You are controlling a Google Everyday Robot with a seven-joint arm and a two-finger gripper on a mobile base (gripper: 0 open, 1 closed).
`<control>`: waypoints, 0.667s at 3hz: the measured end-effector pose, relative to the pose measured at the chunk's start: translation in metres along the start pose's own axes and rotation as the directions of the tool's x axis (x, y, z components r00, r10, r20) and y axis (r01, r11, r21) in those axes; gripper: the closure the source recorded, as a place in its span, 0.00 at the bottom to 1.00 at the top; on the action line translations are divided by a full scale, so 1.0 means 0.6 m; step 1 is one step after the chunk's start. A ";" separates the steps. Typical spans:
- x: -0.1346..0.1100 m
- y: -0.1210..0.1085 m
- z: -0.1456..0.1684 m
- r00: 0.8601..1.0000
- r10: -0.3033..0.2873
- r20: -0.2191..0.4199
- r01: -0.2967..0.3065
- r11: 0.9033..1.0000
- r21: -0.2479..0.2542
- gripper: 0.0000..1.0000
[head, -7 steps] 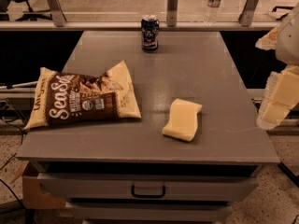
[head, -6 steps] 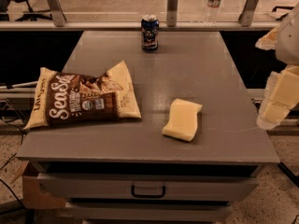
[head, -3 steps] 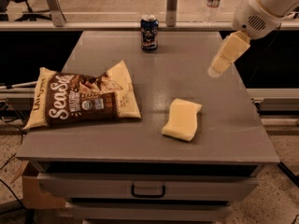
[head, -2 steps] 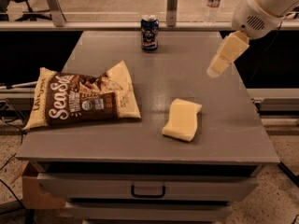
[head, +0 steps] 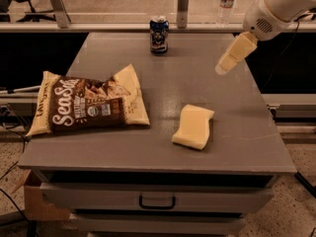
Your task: Pick pepsi can
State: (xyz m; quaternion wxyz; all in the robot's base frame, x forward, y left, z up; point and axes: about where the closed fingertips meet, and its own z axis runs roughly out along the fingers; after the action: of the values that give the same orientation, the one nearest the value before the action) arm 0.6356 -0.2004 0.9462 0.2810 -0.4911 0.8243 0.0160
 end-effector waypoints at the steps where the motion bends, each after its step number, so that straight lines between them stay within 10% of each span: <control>1: -0.018 -0.059 0.033 0.998 0.043 0.048 -0.045 0.998 0.035 0.00; 2: -0.053 -0.110 0.060 0.991 0.081 0.103 -0.088 0.994 0.071 0.00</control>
Offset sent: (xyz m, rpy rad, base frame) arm 0.1335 0.0046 0.0182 0.1559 -0.1582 -0.1398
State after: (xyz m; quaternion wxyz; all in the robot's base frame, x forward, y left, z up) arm 0.7170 -0.1985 0.9477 0.3393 -0.4434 0.8294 0.0216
